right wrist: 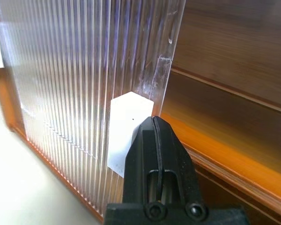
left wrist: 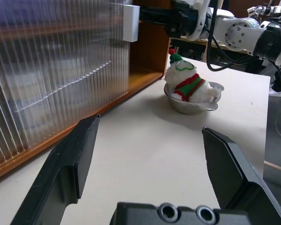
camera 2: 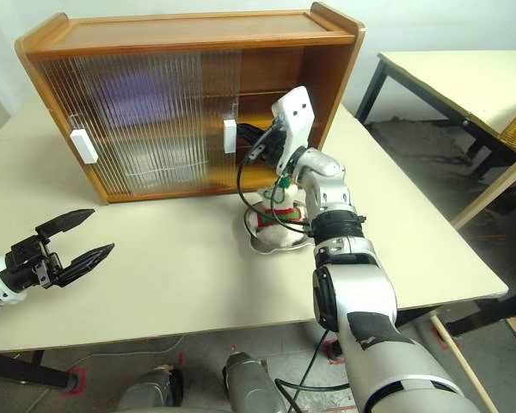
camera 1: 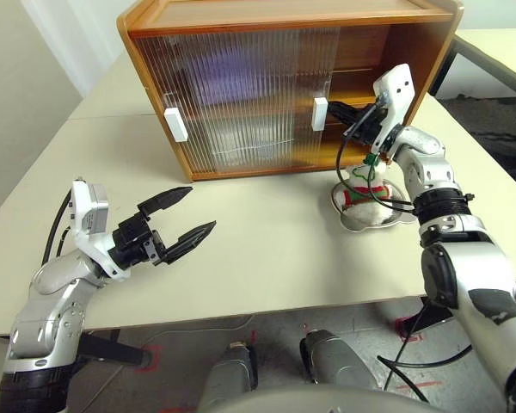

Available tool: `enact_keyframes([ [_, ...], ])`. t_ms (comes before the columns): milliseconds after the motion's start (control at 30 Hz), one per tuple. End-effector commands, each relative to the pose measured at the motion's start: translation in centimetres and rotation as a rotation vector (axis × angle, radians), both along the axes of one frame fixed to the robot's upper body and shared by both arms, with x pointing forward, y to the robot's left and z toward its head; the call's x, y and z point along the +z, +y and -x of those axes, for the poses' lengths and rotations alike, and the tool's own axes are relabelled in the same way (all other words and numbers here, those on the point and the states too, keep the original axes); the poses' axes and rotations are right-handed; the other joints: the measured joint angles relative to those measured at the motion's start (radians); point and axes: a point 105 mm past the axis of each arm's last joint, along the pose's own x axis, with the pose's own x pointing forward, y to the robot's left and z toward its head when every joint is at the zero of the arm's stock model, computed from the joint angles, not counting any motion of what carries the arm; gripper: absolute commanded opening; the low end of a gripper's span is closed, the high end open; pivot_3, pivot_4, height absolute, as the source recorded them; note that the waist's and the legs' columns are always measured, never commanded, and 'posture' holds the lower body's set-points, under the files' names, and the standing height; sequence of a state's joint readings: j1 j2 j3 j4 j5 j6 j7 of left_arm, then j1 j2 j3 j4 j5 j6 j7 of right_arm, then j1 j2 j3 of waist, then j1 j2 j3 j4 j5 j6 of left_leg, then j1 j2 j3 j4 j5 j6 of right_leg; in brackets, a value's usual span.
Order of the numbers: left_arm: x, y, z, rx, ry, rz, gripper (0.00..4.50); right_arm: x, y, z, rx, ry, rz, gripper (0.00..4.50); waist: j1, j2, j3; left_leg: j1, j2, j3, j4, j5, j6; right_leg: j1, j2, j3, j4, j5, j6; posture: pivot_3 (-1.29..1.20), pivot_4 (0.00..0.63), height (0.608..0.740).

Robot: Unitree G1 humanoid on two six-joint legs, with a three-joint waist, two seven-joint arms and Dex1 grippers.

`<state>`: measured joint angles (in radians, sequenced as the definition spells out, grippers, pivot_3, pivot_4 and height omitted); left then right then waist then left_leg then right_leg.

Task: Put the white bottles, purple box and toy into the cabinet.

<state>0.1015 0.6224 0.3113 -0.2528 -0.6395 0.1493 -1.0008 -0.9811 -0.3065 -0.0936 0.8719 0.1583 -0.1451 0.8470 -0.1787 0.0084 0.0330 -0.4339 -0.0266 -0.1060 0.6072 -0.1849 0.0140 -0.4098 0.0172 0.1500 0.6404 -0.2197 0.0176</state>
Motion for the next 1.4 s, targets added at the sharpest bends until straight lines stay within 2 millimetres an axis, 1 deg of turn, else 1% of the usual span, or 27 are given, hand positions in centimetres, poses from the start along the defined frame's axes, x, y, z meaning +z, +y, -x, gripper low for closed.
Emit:
enact_keyframes([
  [33, -0.2, 0.4, 0.2, 0.016, 0.008, -0.014, 4.50, 0.9, 1.6, 0.2, 0.044, -0.022, -0.007, 0.01, 0.001, 0.000, 0.000, 0.000, 0.000, 0.000, 0.000, 0.000, 0.000, 0.000, 0.000, 0.000, 0.000, 0.000, -0.001, -0.14, 0.060, 0.740],
  [133, -0.2, 0.3, 0.2, 0.019, 0.009, -0.010, 4.50, 1.1, 2.5, 0.3, 0.067, -0.021, -0.026, 0.01, 0.002, 0.000, 0.000, 0.000, 0.000, 0.000, 0.000, -0.001, -0.002, -0.001, 0.000, 0.000, 0.000, -0.001, -0.001, -0.13, 0.061, 0.740],
  [467, -0.3, 0.2, 0.2, 0.030, 0.009, -0.002, 4.50, 1.2, 4.3, 0.7, 0.115, -0.019, -0.042, 0.01, 0.005, 0.000, 0.000, 0.000, 0.003, 0.000, 0.000, -0.002, -0.004, -0.003, 0.003, 0.000, 0.001, -0.001, -0.003, -0.12, 0.065, 0.740],
  [567, -0.3, 0.3, 0.1, 0.034, 0.010, -0.004, 4.50, 1.2, 4.3, 0.8, 0.117, -0.018, -0.046, 0.01, 0.005, 0.000, 0.000, 0.000, 0.004, 0.000, 0.000, -0.002, -0.004, -0.004, 0.004, 0.000, 0.003, -0.001, -0.004, -0.12, 0.067, 0.740],
  [700, -0.4, 0.3, 0.1, 0.036, 0.010, -0.002, 4.50, 1.0, 2.6, 0.4, 0.074, 0.000, -0.016, 0.01, 0.008, 0.000, 0.000, 0.000, 0.004, 0.000, 0.000, -0.002, -0.005, -0.006, 0.005, 0.000, 0.009, -0.004, -0.006, -0.12, 0.068, 0.740],
  [767, -0.4, 0.3, 0.1, 0.036, 0.011, -0.002, 4.50, 0.8, 0.7, 0.4, 0.053, 0.022, -0.003, 0.38, 0.015, 0.000, 0.000, 0.000, 0.005, 0.000, 0.000, -0.002, -0.005, -0.006, 0.005, -0.001, 0.009, -0.004, -0.006, -0.13, 0.069, 0.740],
  [833, -0.4, 0.3, 0.1, 0.034, 0.011, -0.002, 4.50, 0.6, -0.9, 0.5, 0.038, 0.048, 0.003, 0.95, 0.021, 0.000, 0.000, 0.000, 0.005, 0.000, 0.000, -0.002, -0.006, -0.006, 0.005, -0.001, 0.009, -0.004, -0.007, -0.13, 0.070, 0.740],
  [933, -0.4, 0.2, 0.0, 0.031, 0.011, -0.001, 4.50, 0.0, -3.2, 1.0, 0.030, 0.106, 0.037, 2.07, 0.030, 0.000, 0.000, 0.000, 0.005, 0.001, 0.000, -0.001, -0.007, -0.005, 0.004, 0.000, 0.009, -0.005, -0.006, -0.15, 0.072, 0.740],
  [967, -0.4, 0.1, 0.0, 0.029, 0.011, -0.001, 4.50, -0.5, -4.3, 1.5, 0.033, 0.142, 0.061, 2.42, 0.032, -0.001, 0.000, 0.000, 0.005, 0.001, 0.000, -0.001, -0.007, -0.005, 0.004, 0.000, 0.009, -0.005, -0.006, -0.15, 0.073, 0.740],
  [1033, -0.4, 0.1, -0.1, 0.027, 0.011, 0.000, 4.50, -1.0, -5.7, 2.2, 0.038, 0.192, 0.093, 3.11, 0.039, -0.001, 0.001, 0.000, 0.005, 0.001, 0.001, -0.001, -0.007, -0.005, 0.004, -0.001, 0.009, -0.006, -0.006, -0.15, 0.072, 0.740],
  [1067, -0.4, 0.0, -0.1, 0.026, 0.011, 0.000, 4.50, -1.2, -6.4, 2.5, 0.037, 0.214, 0.101, 3.51, 0.039, -0.001, 0.001, 0.000, 0.005, 0.001, 0.001, -0.001, -0.007, -0.004, 0.004, -0.001, 0.009, -0.007, -0.006, -0.15, 0.072, 0.740],
  [1133, -0.3, -0.1, -0.2, 0.022, 0.010, 0.001, 4.50, -1.3, -8.3, 3.4, 0.027, 0.279, 0.114, 4.32, 0.039, -0.001, 0.001, 0.000, 0.005, 0.002, 0.001, -0.001, -0.006, -0.004, 0.004, 0.000, 0.009, -0.007, -0.006, -0.16, 0.072, 0.740],
  [1167, -0.2, -0.2, -0.3, 0.020, 0.009, 0.001, 4.50, -1.1, -9.0, 3.9, 0.026, 0.318, 0.112, 4.48, 0.039, -0.001, 0.001, 0.000, 0.005, 0.002, 0.001, 0.002, -0.002, -0.004, 0.005, 0.000, 0.009, -0.007, -0.006, -0.17, 0.073, 0.740],
  [1200, -0.1, -0.2, -0.3, 0.018, 0.009, 0.001, 4.50, -1.0, -9.6, 4.4, 0.016, 0.359, 0.109, 4.48, 0.039, -0.001, 0.001, 0.000, 0.005, 0.002, 0.001, 0.004, 0.002, -0.004, 0.005, 0.000, 0.009, -0.008, -0.005, -0.17, 0.074, 0.740],
  [1267, 0.0, -0.2, -0.4, 0.015, 0.008, 0.000, 4.50, -0.8, -10.3, 5.0, -0.012, 0.420, 0.104, 4.48, 0.037, -0.001, 0.001, 0.000, 0.005, 0.002, 0.001, 0.004, 0.002, -0.004, 0.005, 0.000, 0.009, -0.008, -0.005, -0.17, 0.075, 0.740],
  [1367, 0.1, -0.1, -0.4, 0.016, 0.006, -0.003, 4.50, 0.3, -11.1, 7.1, -0.010, 0.526, 0.077, 4.48, 0.036, -0.001, 0.001, 0.000, 0.005, 0.002, 0.001, 0.004, 0.001, -0.003, 0.005, 0.000, 0.009, -0.009, -0.003, -0.17, 0.079, 0.740],
  [1400, 0.2, -0.1, -0.4, 0.016, 0.007, -0.004, 4.50, 0.5, -11.3, 7.9, -0.018, 0.567, 0.077, 4.48, 0.037, -0.001, 0.001, 0.000, 0.004, 0.002, 0.001, 0.003, 0.001, -0.003, 0.005, 0.000, 0.009, -0.012, 0.001, -0.18, 0.081, 0.740],
])
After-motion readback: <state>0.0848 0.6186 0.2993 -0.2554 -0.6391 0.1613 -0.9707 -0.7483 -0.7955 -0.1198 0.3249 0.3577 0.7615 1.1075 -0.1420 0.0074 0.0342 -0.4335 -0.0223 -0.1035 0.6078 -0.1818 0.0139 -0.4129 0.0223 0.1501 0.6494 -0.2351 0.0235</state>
